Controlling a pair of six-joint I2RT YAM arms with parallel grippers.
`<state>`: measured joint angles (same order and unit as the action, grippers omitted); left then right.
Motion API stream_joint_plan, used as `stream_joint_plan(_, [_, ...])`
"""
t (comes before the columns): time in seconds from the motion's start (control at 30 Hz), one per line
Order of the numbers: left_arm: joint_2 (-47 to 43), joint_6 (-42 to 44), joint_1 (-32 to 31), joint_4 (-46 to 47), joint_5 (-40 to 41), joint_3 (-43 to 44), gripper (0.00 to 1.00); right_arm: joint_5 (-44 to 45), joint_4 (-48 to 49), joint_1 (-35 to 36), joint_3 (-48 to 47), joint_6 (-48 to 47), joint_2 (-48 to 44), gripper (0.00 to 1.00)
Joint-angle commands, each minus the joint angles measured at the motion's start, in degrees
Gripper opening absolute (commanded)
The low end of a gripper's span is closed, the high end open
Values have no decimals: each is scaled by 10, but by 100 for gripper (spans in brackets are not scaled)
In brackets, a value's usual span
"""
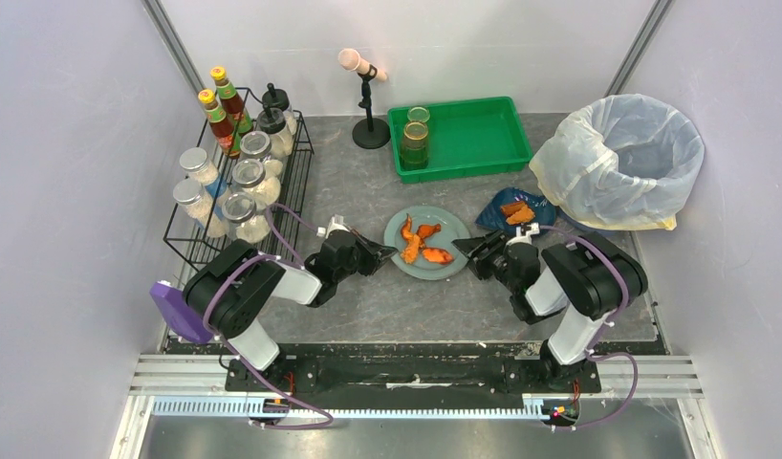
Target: Clear the kitchen counter
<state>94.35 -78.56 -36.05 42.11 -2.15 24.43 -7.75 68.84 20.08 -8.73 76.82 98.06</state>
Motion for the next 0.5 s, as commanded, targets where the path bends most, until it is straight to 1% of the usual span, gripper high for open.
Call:
stream_joint_plan(0.0, [10, 10, 3, -37, -38, -17, 2, -1, -24, -1, -29, -4, 52, 57])
stream_joint_plan(0.13, [12, 16, 4, -37, -45, -14, 2, -20, -33, 2, -52, -7, 81, 56])
stream_joint_plan(0.3, [21, 25, 5, -27, -58, -7, 2, -39, -37, 12, -73, -21, 103, 50])
stream_joint_plan(0.37, [21, 31, 5, -27, -61, -2, 2, -44, -36, 13, -76, -30, 102, 44])
stream_joint_plan(0.43, [17, 38, 4, -27, -61, 1, 2, -51, -29, 13, -73, -36, 92, 36])
stream_joint_plan(0.47, [13, 42, 5, -28, -61, 2, 2, -52, -30, 13, -70, -39, 83, 31])
